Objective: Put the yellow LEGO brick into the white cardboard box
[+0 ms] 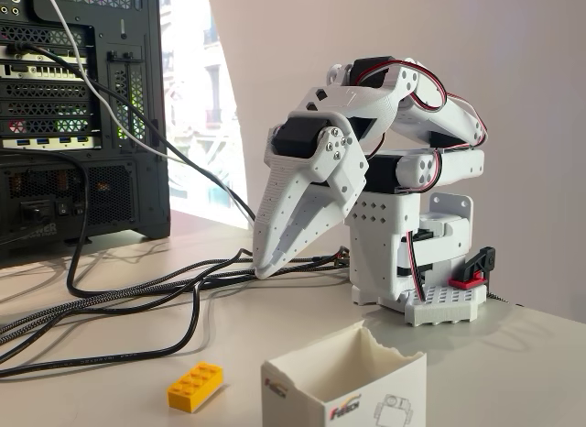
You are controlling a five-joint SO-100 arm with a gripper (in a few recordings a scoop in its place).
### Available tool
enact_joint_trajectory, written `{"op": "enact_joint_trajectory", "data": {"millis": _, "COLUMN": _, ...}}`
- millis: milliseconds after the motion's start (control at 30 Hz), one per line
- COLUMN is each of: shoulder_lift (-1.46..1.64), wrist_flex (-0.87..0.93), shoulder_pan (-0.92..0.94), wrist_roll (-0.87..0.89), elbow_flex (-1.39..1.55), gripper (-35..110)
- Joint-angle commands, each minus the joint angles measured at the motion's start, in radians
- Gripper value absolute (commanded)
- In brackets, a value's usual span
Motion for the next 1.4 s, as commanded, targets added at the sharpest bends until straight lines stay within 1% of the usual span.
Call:
{"op": "enact_joint_trajectory", "data": {"millis": 0, "shoulder_lift": 0.015, "wrist_flex": 0.003, "shoulder_pan": -0.026, "wrist_roll": -0.075, "elbow_flex": 0.005, "gripper": -9}}
{"op": "enact_joint_trajectory", "data": {"millis": 633, "shoulder_lift": 0.015, "wrist_flex": 0.000, "shoulder_pan": -0.025, "wrist_roll": -0.060, "elbow_flex": 0.005, "gripper": -9}}
{"op": "enact_joint_trajectory", "data": {"millis": 833, "shoulder_lift": 0.011, "wrist_flex": 0.043, "shoulder_pan": -0.018, "wrist_roll": -0.043, "elbow_flex": -0.071, "gripper": -9}}
{"op": "enact_joint_trajectory", "data": {"millis": 933, "shoulder_lift": -0.057, "wrist_flex": 0.051, "shoulder_pan": -0.015, "wrist_roll": -0.032, "elbow_flex": -0.144, "gripper": -9}}
{"op": "enact_joint_trajectory", "data": {"millis": 1100, "shoulder_lift": -0.253, "wrist_flex": 0.031, "shoulder_pan": -0.034, "wrist_roll": -0.026, "elbow_flex": -0.314, "gripper": -9}}
{"op": "enact_joint_trajectory", "data": {"millis": 1367, "shoulder_lift": -0.534, "wrist_flex": 0.000, "shoulder_pan": -0.173, "wrist_roll": 0.075, "elbow_flex": -0.555, "gripper": -9}}
